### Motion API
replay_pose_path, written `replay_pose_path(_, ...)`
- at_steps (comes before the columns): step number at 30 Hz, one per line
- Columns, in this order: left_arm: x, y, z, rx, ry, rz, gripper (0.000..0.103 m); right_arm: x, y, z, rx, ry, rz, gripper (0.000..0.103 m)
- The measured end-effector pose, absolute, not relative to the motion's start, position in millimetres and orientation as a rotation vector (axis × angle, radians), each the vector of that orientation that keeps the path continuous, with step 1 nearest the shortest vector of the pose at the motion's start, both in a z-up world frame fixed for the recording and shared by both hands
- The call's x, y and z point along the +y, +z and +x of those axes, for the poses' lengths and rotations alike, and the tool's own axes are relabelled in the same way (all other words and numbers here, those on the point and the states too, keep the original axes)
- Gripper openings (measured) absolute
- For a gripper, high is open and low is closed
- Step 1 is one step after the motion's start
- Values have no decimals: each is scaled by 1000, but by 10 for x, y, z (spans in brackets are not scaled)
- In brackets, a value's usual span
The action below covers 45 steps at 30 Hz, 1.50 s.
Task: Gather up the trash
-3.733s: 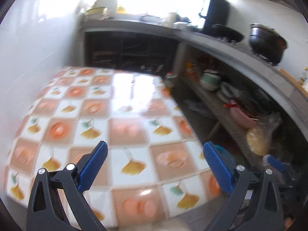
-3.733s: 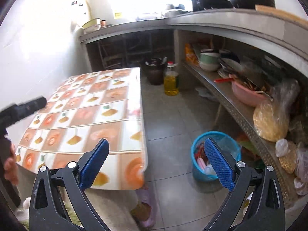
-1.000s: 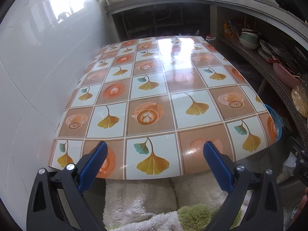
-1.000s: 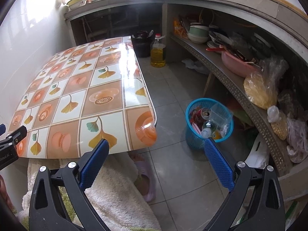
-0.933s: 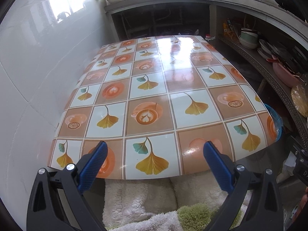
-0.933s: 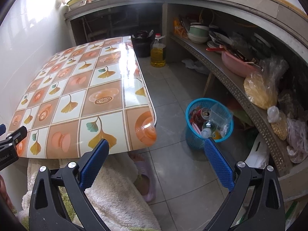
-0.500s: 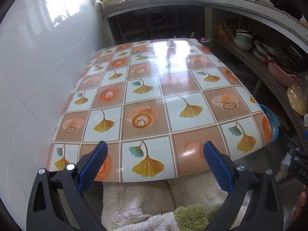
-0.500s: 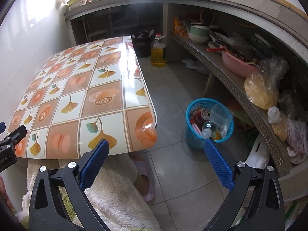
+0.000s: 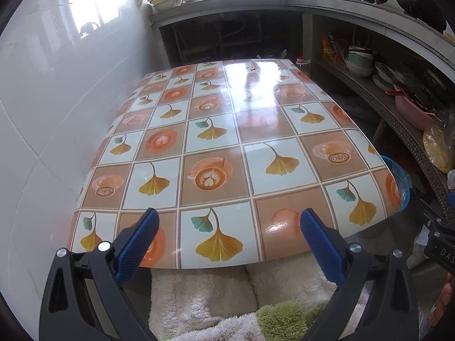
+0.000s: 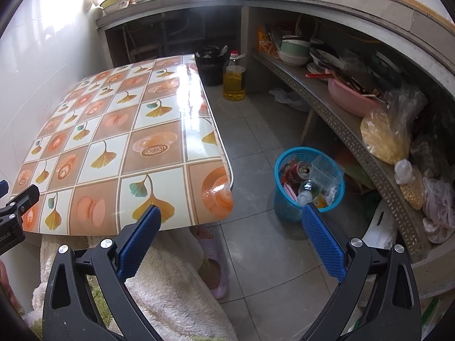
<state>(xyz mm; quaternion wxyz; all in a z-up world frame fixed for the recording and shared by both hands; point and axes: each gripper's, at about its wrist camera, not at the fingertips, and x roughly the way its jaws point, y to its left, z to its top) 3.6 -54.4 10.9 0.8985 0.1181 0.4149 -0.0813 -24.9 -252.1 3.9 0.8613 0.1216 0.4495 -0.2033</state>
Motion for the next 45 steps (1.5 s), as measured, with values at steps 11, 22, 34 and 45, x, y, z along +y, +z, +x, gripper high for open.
replay_pose_path(11,-504,114,28,857,-168,236,97,-2531,91,-273,934,-424,247,95)
replay_pose_path(22,-473,120,7,861,-165,227,97,-2485,129,-260,934,-422,238,95)
replay_pose_path(34,-473,111,-4,866,-162,223,97,-2464,129,-253,935,-425,239,95)
replay_pose_path(45,-469,99,3,868,-161,223,97,-2452,129,-250,935,-423,238,95)
